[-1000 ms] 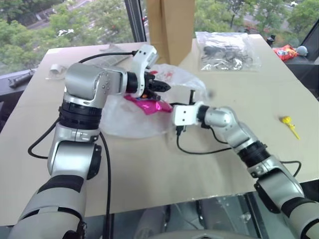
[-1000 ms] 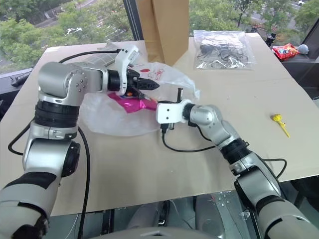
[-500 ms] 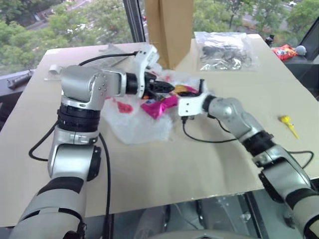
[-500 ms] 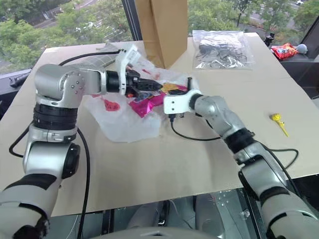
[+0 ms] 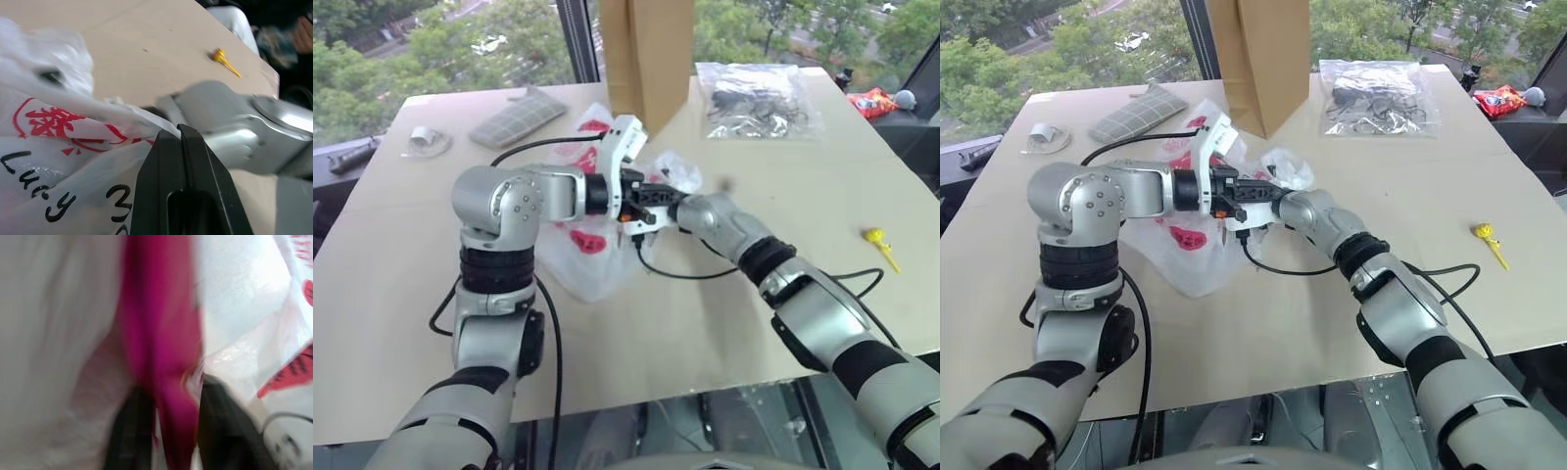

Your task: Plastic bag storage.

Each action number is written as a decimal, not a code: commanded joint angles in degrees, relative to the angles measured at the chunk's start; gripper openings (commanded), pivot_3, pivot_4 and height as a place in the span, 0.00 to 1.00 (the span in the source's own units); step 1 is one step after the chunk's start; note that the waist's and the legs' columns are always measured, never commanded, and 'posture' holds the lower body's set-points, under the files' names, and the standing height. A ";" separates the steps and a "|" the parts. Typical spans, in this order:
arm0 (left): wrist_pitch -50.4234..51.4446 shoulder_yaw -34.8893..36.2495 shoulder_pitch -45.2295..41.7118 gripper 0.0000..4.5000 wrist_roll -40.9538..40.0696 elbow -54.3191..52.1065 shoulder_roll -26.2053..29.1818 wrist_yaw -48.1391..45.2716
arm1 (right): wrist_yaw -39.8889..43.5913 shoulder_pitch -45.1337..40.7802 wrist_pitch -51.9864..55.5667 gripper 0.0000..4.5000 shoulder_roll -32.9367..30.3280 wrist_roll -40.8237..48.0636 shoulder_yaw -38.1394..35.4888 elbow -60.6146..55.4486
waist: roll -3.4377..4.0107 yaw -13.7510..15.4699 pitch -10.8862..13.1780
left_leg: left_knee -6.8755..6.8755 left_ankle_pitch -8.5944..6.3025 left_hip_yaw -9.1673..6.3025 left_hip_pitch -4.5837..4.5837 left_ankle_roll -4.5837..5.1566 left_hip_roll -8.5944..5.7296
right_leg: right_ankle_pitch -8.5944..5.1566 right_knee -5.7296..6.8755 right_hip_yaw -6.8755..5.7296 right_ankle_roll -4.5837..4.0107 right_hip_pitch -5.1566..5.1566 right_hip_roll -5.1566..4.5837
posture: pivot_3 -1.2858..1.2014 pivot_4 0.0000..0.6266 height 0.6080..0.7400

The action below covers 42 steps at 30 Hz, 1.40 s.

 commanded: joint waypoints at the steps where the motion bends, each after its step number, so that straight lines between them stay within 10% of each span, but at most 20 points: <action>1: -6.60 4.72 0.78 0.00 2.23 3.22 -1.15 4.31 | 3.11 3.79 2.92 0.75 -4.31 4.90 -5.72 -15.16 | 0.00 0.24 0.00 | 0.01 0.00 -0.03 -0.01 0.00 -0.01 | 0.00 -0.01 -0.04 0.00 0.02 -0.02 | 0.52 0.24 1.00; 4: -11.43 6.24 1.15 0.00 3.03 6.20 -2.02 5.85 | 10.81 10.77 12.51 0.99 -7.75 10.16 -10.30 -33.58 | 0.00 0.11 0.00 | -0.01 0.00 -0.03 -0.02 0.00 -0.01 | 0.00 -0.03 -0.03 0.00 0.00 -0.03 | 0.52 0.24 1.00; 17: -24.66 6.79 -2.43 0.00 1.69 12.60 -2.95 2.90 | 25.35 30.31 61.08 0.99 -18.39 23.08 -26.18 -83.32 | -0.01 1.80 -0.01 | 0.03 -0.02 -0.01 -0.05 0.00 -0.01 | 0.03 0.02 -0.10 -0.02 0.02 -0.06 | 0.52 0.24 1.00; 21: -24.28 6.46 -3.80 0.00 -0.67 9.76 -1.68 -0.18 | 25.33 42.35 86.66 0.99 -23.87 23.04 -46.84 -94.78 | -0.02 3.40 -0.01 | 0.04 -0.02 -0.11 -0.16 0.00 -0.02 | 0.03 -0.05 -0.22 -0.02 0.02 -0.11 | 0.52 0.24 1.00; 30: -24.11 6.05 -2.20 0.00 -1.68 7.69 -1.20 0.62 | 18.79 50.52 91.62 0.99 -26.31 27.69 -61.47 -79.84 | 0.02 3.09 -0.03 | 0.01 -0.03 0.15 0.03 0.03 0.00 | 0.08 0.02 -0.06 -0.05 0.09 -0.13 | 0.52 0.24 1.00; 39: -23.20 6.91 -1.34 0.00 -2.74 6.60 -0.02 2.45 | 8.62 44.27 73.00 0.99 -26.10 30.86 -59.04 -51.79 | 0.04 3.15 -0.04 | 0.04 0.00 0.43 0.20 0.00 0.08 | 0.25 0.00 0.28 0.01 0.16 0.01 | 0.52 0.24 1.00; 42: -23.37 6.80 -1.35 0.00 -2.63 6.29 0.48 2.73 | 7.70 42.19 68.09 0.73 -27.05 32.20 -57.57 -43.93 | 0.01 3.07 -0.06 | 0.06 0.00 0.49 0.23 0.00 0.07 | 0.29 -0.03 0.34 0.05 0.20 0.01 | 0.52 0.24 1.00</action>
